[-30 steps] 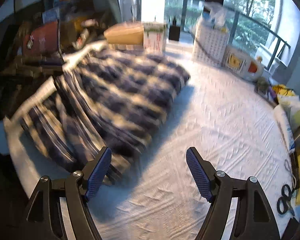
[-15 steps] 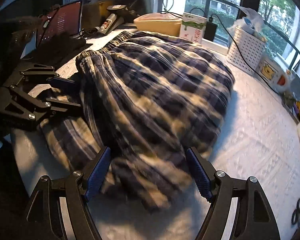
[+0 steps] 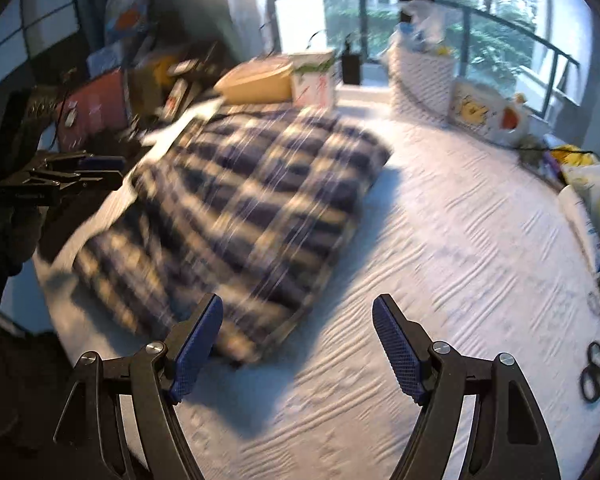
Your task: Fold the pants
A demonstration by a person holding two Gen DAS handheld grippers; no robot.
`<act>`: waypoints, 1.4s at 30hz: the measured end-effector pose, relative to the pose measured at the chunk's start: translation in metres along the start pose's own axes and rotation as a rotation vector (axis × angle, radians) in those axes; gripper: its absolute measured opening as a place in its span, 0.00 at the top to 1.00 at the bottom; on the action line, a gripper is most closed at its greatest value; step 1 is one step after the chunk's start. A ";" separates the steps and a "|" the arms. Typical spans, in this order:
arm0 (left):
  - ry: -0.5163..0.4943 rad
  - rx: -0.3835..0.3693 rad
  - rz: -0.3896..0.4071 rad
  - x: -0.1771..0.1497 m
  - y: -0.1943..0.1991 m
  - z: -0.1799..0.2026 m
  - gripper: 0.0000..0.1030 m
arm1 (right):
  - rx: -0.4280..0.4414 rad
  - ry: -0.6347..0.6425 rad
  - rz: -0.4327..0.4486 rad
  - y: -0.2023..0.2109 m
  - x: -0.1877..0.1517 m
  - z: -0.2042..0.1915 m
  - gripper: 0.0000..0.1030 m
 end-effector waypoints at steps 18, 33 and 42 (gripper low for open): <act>0.085 -0.033 -0.069 0.040 -0.101 -0.057 0.25 | -0.058 -0.142 0.047 -0.074 0.096 0.046 0.24; 0.054 -0.099 -0.051 0.042 -0.121 -0.050 0.51 | 0.087 -0.221 0.005 -0.123 0.113 0.045 0.24; 0.032 -0.057 -0.017 0.044 -0.115 -0.043 0.73 | 0.129 -0.166 -0.013 -0.133 0.116 0.021 0.30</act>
Point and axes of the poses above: each gripper's, at about its wrist camera, not at the fingertips, and y roughly against the way its jaws point, z to its right, x to its top, the point moved 10 cm from there along -y, roughly the way its jaws point, and after that the axes turned 12 degrees about -y, right-handed, at the moved point
